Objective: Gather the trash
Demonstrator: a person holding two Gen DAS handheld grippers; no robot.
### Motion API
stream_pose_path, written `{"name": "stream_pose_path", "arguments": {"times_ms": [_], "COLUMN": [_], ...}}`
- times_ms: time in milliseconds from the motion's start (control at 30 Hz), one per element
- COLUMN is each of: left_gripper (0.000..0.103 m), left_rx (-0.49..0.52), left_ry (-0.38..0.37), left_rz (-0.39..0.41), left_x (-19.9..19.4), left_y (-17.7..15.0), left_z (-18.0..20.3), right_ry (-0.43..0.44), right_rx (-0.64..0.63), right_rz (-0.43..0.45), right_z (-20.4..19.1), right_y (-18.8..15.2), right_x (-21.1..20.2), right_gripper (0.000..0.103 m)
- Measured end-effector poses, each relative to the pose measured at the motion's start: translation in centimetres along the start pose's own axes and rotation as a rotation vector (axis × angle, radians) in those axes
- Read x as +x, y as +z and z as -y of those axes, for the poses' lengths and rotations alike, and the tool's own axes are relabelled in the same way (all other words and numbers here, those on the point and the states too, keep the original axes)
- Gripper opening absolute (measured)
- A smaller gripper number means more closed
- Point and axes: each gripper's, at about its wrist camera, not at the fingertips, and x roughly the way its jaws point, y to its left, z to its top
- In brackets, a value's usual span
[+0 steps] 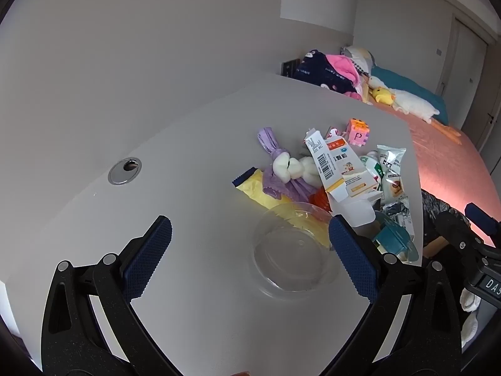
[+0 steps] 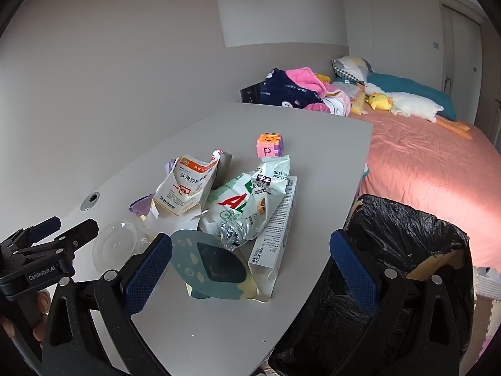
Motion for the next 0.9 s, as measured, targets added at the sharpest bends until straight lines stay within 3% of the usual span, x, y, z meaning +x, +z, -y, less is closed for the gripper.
{"name": "stream_pose_path", "arguments": {"times_ms": [900], "left_gripper": [0.097], "left_rx": [0.02], "left_ry": [0.021], "left_rz": [0.013], "left_x": [-0.17], "left_y": [-0.2], "left_z": [0.56], "right_ry": [0.003], "right_rx": [-0.001], "right_rz": [-0.001], "right_z": [-0.2], "right_y": [0.11], "right_x": [-0.21], "right_gripper": [0.1]}}
